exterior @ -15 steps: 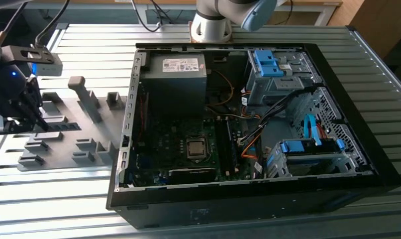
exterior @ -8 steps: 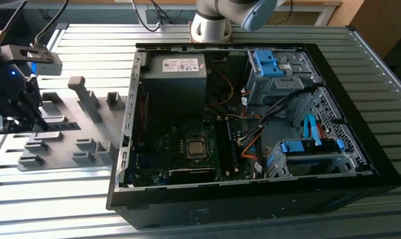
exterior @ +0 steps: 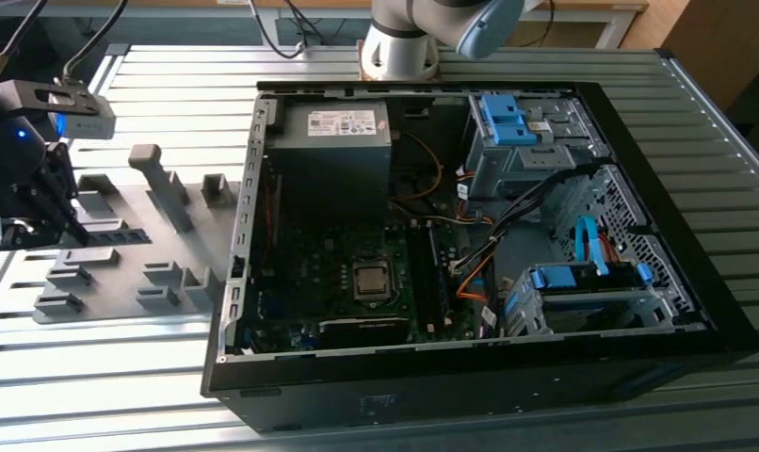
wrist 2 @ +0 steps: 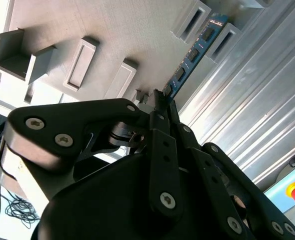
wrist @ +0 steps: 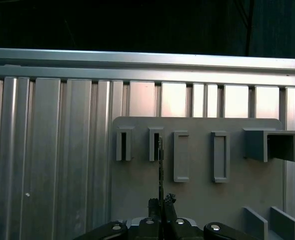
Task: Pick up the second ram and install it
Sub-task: 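Pick up the second ram and move it above second insertion slot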
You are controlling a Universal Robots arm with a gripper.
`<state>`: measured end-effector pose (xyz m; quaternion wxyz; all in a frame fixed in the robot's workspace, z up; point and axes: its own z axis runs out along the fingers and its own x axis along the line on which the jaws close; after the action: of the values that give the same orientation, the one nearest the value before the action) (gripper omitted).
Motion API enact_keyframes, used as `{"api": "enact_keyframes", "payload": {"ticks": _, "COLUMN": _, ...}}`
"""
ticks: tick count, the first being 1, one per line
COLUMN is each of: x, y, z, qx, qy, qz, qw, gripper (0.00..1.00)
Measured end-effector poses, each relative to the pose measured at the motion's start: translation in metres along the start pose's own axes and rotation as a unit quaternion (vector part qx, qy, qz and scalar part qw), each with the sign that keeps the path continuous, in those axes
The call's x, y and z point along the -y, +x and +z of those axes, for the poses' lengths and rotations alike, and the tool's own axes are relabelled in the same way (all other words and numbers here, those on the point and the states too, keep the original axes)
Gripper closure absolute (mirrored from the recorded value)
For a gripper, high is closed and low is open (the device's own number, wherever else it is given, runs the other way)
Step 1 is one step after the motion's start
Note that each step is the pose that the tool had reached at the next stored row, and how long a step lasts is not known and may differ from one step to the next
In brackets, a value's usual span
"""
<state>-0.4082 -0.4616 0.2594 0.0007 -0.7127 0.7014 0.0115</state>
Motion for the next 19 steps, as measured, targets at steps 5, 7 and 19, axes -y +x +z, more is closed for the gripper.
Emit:
{"api": "enact_keyframes", "payload": {"ticks": 5, "x": 0.0000, "y": 0.0000, "z": -0.0010, "qx": 0.0000, "qy": 0.0000, "qz": 0.000, "qw": 1.0000, "gripper": 0.86}}
{"api": "enact_keyframes", "payload": {"ticks": 7, "x": 0.0000, "y": 0.0000, "z": -0.0016, "qx": 0.0000, "qy": 0.0000, "qz": 0.000, "qw": 1.0000, "gripper": 0.86}}
{"api": "enact_keyframes", "payload": {"ticks": 19, "x": -0.0001, "y": -0.0001, "z": -0.0054, "qx": 0.0000, "qy": 0.0000, "qz": 0.000, "qw": 1.0000, "gripper": 0.86}}
